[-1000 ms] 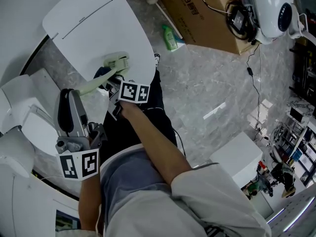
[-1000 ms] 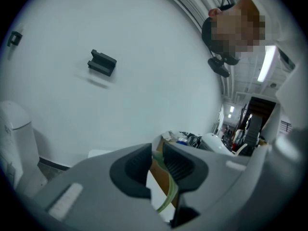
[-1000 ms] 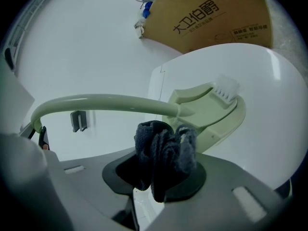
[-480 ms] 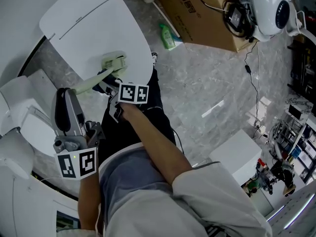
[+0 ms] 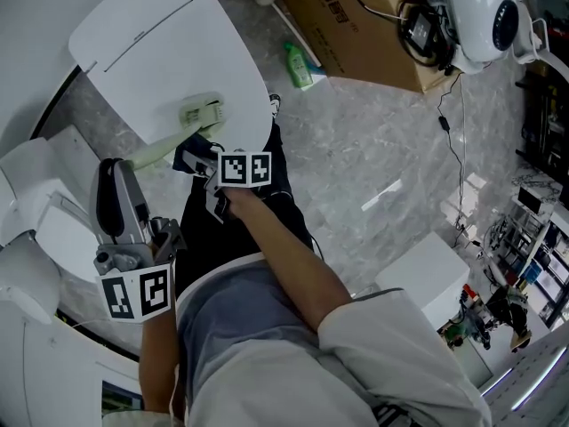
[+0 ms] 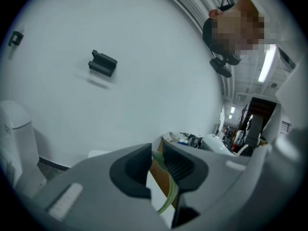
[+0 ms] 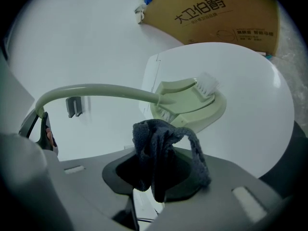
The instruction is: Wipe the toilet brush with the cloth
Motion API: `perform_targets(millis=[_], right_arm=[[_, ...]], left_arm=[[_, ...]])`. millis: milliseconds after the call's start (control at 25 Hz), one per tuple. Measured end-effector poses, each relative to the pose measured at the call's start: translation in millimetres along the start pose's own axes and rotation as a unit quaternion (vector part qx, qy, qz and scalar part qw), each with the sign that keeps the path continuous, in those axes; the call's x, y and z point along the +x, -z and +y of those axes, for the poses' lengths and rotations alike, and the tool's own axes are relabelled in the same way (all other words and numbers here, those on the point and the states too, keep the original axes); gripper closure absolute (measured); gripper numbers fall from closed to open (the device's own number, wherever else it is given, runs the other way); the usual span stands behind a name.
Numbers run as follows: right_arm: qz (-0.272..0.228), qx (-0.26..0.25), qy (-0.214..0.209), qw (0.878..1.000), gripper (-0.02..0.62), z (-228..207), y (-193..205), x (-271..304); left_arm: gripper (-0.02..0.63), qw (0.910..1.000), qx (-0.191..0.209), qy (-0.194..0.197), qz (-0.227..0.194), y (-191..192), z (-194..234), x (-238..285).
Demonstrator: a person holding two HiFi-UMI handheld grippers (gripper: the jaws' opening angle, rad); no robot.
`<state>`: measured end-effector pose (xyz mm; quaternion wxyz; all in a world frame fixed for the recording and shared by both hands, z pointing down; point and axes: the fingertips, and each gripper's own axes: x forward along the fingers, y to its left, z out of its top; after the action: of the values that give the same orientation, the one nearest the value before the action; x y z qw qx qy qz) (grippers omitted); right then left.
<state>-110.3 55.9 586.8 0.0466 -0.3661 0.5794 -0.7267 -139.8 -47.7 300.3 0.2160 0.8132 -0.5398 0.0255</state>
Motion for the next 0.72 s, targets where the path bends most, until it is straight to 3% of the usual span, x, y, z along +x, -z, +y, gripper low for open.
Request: perform_targets(millis=[280, 720], right_arm=[[0.025, -0.010, 0.012, 1.000, 0.499, -11, 6, -15], [0.014, 0.003, 0.019, 1.000, 0.499, -29, -5, -38]], left_arm=[[0.606, 1.0000, -0.001, -0.002, -0.003, -1, 0, 1], [0.606, 1.0000, -0.001, -0.007, -0.001, -1, 0, 3]])
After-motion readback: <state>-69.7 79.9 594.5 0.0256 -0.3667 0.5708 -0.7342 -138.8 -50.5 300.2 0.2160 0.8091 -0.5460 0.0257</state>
